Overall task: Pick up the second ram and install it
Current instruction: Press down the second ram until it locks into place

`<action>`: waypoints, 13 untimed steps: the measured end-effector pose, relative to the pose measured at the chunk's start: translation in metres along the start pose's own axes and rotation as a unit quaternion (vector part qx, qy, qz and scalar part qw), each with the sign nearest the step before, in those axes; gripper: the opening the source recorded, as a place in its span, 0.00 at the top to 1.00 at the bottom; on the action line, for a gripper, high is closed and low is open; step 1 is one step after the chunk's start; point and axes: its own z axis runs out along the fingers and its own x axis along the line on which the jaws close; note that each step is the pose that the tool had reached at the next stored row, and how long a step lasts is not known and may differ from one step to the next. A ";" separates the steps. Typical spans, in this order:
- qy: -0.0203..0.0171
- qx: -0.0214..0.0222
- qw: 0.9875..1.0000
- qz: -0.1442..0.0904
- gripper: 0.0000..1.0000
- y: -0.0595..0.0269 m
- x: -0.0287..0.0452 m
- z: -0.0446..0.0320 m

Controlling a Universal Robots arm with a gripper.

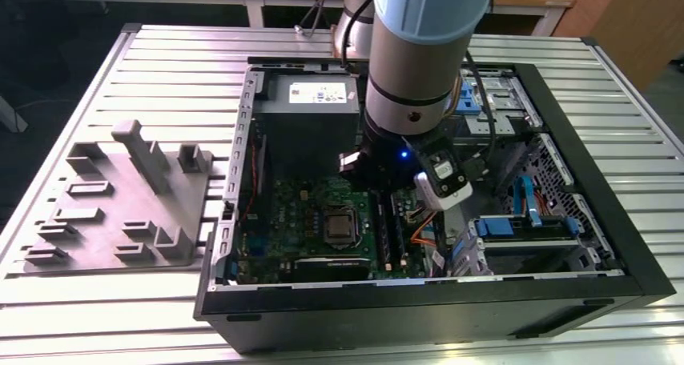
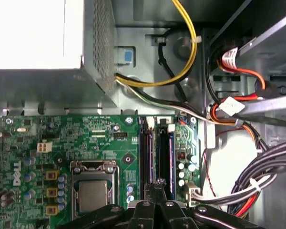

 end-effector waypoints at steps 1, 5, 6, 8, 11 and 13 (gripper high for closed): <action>0.000 0.000 1.000 0.000 0.90 0.0006 -0.0002 0.0001; 0.000 0.000 1.000 0.000 0.90 0.0029 -0.0014 0.0004; 0.000 0.000 1.000 0.000 0.90 0.0048 -0.0013 0.0005; 0.000 0.000 1.000 0.000 0.90 0.0089 -0.0012 0.0009; 0.000 0.000 1.000 0.000 0.90 0.0136 -0.0010 0.0014; 0.000 0.000 1.000 0.000 0.90 0.0163 -0.0010 0.0016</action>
